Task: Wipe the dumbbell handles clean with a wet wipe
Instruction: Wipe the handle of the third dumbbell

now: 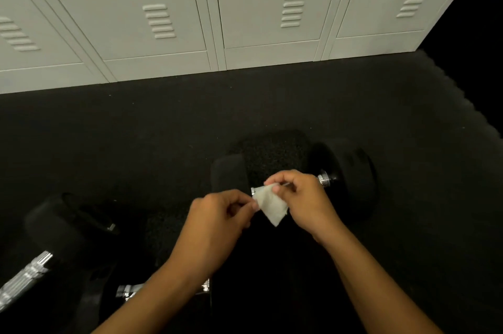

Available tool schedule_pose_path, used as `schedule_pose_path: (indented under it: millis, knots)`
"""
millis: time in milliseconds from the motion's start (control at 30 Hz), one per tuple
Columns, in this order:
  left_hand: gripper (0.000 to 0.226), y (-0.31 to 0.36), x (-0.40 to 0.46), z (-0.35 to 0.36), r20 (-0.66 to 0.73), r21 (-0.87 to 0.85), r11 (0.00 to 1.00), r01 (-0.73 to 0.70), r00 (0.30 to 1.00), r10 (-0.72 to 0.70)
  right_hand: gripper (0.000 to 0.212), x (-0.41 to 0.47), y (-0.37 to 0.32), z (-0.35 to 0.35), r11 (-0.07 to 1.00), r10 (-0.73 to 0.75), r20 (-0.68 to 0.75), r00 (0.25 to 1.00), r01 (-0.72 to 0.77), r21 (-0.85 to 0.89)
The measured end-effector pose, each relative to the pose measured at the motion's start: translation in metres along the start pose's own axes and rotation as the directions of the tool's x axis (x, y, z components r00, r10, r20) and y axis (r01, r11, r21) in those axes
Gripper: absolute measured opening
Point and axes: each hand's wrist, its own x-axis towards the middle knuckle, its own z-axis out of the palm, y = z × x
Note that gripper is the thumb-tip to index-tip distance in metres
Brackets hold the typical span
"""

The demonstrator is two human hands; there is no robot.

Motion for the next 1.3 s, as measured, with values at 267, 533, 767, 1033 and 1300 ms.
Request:
schedule_pose_path:
  millis: [267, 533, 767, 1033, 1300]
  knots:
    - [0.034, -0.035, 0.020, -0.014, 0.075, 0.560, 0.706, -0.432, 0.876, 0.477, 0.012, 0.037, 0.027, 0.023, 0.849, -0.258, -0.125, 0.958, 0.163, -0.503]
    - [0.062, -0.056, 0.025, -0.003, 0.195, 0.598, 0.638, -0.485, 0.860, 0.471, 0.027, 0.009, 0.050, 0.053, 0.713, -0.384, -0.139, 0.913, 0.198, -0.672]
    - [0.061, -0.061, 0.024, 0.003, 0.141, 0.537, 0.690, -0.484, 0.859, 0.493, 0.035, 0.006, 0.058, 0.051, 0.575, -0.530, -0.048, 0.847, 0.317, -0.754]
    - [0.060, -0.061, 0.022, 0.006, 0.130, 0.543, 0.687, -0.483, 0.857, 0.499, 0.049, -0.006, 0.064, 0.065, 0.608, -0.522, -0.052, 0.852, 0.328, -0.724]
    - [0.059, -0.061, 0.022, 0.007, 0.113, 0.523, 0.707, -0.476, 0.861, 0.496, 0.033, 0.013, 0.065, 0.060, 0.658, -0.530, -0.104, 0.842, 0.331, -0.677]
